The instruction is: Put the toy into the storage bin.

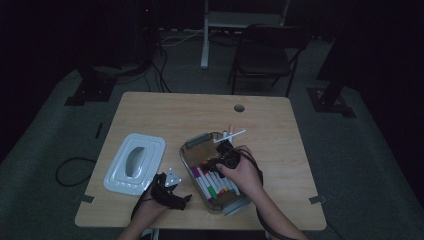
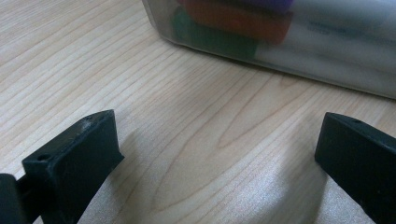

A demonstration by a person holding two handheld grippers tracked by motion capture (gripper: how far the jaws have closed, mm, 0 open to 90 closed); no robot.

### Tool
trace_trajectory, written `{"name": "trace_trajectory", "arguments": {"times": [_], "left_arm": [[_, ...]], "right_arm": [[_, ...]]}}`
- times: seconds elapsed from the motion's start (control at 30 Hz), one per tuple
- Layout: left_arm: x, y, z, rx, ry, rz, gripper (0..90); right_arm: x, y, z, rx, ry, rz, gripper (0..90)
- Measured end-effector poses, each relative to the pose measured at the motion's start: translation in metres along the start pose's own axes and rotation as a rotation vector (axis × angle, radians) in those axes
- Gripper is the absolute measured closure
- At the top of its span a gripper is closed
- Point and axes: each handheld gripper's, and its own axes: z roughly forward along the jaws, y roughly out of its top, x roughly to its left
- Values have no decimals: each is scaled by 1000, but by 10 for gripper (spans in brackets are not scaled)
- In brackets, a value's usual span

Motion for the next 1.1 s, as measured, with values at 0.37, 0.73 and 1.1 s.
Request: {"name": "trace_trajectory", "arguments": {"times": [0.37, 0.73, 1.1], "left_arm": [[0, 0, 0, -1, 1, -1, 5], [0, 0, 0, -3, 1, -2, 5], [0, 0, 0, -2, 1, 0, 5]], "right_arm": [[-40, 0, -58, -230, -98, 35, 548], [-112, -6, -42, -245, -237, 151, 538], [-150, 7, 15, -203, -268, 246, 617]]}}
